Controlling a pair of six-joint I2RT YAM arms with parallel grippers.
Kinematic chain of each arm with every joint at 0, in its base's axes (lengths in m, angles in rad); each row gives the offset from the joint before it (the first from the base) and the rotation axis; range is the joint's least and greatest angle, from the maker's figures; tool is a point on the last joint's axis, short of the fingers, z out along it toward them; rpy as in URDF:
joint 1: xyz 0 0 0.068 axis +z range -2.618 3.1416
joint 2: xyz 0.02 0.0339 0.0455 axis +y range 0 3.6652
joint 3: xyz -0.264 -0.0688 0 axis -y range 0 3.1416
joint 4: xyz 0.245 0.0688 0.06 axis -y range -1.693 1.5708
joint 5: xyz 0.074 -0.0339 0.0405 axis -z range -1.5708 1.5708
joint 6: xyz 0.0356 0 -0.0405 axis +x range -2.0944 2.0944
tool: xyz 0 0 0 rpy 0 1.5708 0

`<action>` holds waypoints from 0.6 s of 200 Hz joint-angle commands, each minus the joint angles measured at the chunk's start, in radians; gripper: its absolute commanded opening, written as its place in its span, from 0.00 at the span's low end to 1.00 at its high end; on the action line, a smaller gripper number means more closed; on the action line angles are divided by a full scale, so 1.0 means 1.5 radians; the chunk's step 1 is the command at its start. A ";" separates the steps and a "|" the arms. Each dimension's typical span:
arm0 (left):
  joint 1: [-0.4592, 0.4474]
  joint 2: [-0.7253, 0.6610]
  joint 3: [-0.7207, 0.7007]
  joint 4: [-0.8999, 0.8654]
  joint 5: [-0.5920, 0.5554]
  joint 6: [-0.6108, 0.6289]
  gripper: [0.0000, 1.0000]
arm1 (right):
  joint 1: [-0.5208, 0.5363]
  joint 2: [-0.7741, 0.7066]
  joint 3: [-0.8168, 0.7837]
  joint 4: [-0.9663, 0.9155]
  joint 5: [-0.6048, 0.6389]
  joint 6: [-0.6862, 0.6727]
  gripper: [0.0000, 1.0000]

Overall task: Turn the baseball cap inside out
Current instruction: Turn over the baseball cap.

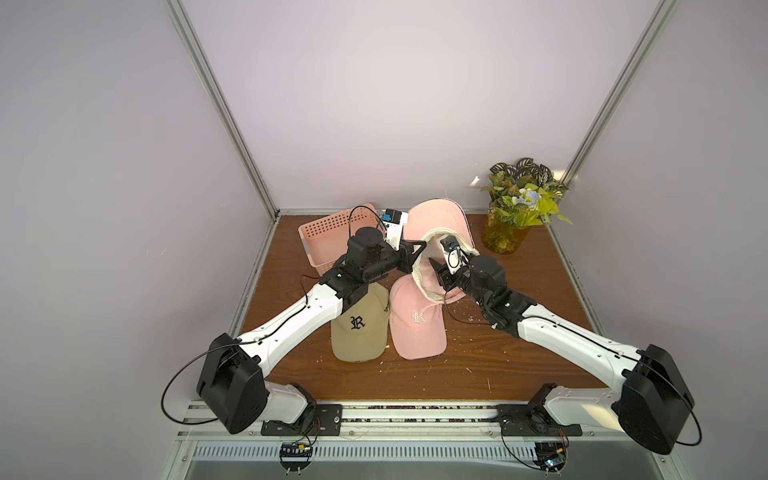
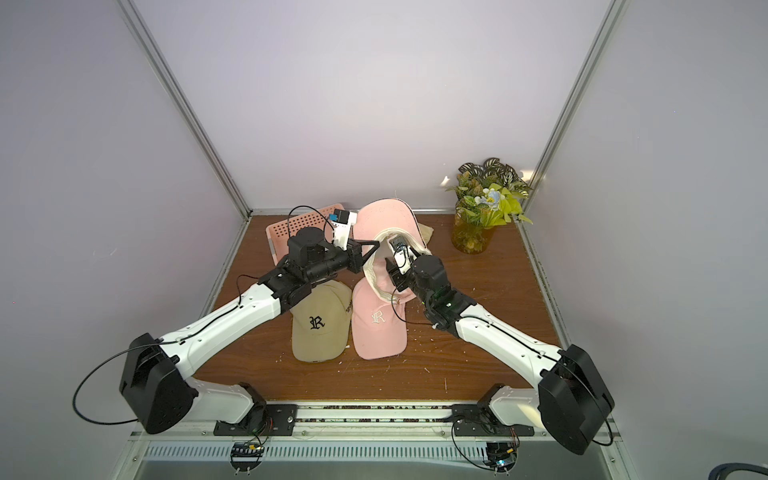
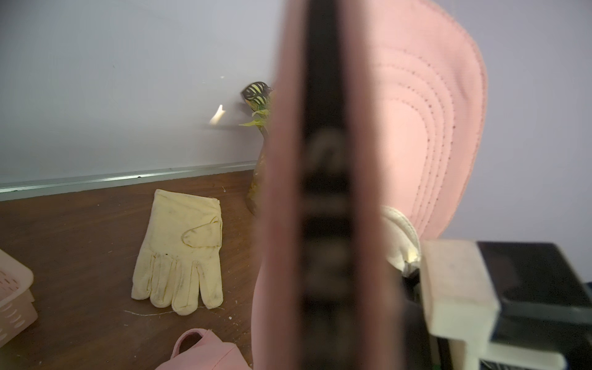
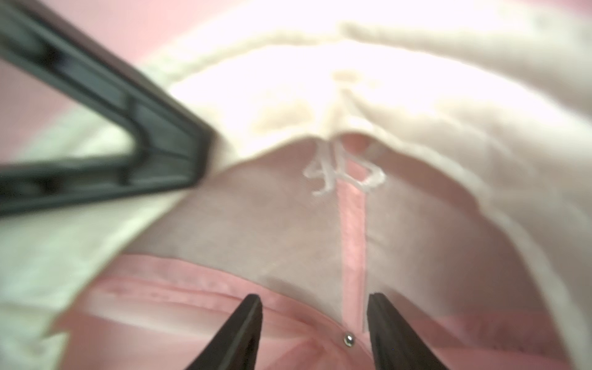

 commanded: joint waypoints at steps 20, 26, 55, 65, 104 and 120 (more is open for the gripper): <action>-0.003 0.023 0.044 -0.001 0.014 -0.010 0.00 | 0.001 0.033 0.059 -0.076 -0.136 0.001 0.56; -0.003 0.022 0.045 -0.001 0.009 -0.011 0.00 | 0.003 0.040 0.058 -0.083 -0.136 0.002 0.56; -0.003 0.013 0.044 0.004 -0.009 -0.009 0.00 | 0.005 0.069 0.064 -0.133 -0.119 0.000 0.57; -0.003 0.009 0.042 0.004 -0.020 -0.007 0.00 | 0.005 0.078 0.068 -0.151 -0.110 -0.003 0.57; -0.003 0.000 0.023 0.017 -0.023 -0.005 0.00 | 0.005 0.099 0.081 -0.181 -0.037 -0.006 0.58; -0.003 0.004 0.022 0.008 -0.022 -0.002 0.00 | 0.005 0.095 0.088 -0.175 -0.018 -0.004 0.58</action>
